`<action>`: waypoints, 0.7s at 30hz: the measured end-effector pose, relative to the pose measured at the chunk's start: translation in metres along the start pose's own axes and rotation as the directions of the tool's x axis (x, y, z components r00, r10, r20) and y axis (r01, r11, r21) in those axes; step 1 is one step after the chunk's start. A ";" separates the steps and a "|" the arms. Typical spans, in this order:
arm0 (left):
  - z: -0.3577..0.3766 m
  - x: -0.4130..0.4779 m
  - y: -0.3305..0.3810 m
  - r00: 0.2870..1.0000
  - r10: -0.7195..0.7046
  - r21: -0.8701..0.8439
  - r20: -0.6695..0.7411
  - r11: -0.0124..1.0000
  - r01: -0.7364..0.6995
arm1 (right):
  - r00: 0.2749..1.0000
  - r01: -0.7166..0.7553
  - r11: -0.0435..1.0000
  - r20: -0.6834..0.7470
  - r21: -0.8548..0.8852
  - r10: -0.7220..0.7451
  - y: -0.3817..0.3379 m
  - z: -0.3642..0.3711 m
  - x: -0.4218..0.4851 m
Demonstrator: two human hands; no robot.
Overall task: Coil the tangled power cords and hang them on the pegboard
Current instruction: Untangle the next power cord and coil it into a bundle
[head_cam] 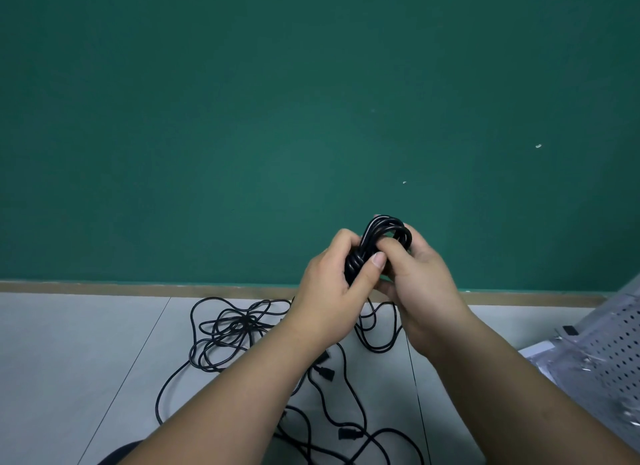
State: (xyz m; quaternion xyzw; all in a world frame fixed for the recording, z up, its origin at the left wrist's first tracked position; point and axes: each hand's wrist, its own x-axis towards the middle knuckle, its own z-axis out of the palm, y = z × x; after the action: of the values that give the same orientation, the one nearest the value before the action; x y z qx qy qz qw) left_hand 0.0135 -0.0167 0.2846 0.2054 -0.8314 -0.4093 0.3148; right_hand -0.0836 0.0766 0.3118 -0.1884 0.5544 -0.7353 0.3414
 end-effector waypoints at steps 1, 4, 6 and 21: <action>0.000 0.000 0.001 1.000 -0.011 -0.027 -0.014 1.000 0.010 | 0.999 0.022 0.999 0.023 -0.034 -0.022 -0.003 -0.001 0.000; 0.000 0.002 0.004 0.996 -0.044 -0.142 -0.075 0.989 0.033 | 0.990 0.128 0.971 0.087 -0.201 -0.113 -0.008 -0.007 0.002; -0.002 0.004 0.006 0.990 -0.069 -0.201 -0.120 0.979 0.044 | 0.966 0.253 0.903 0.142 -0.347 -0.216 -0.007 -0.011 0.004; -0.025 0.008 0.010 0.983 -0.180 -0.520 0.024 0.838 0.166 | 0.854 0.451 0.421 0.244 -0.787 -0.459 0.018 -0.013 0.014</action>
State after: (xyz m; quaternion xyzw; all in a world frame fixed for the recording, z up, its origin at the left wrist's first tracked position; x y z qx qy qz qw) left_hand 0.0246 -0.0295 0.3075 0.1922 -0.6637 -0.6427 0.3309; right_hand -0.0968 0.0724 0.2896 -0.4642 0.7601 -0.4547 -0.0005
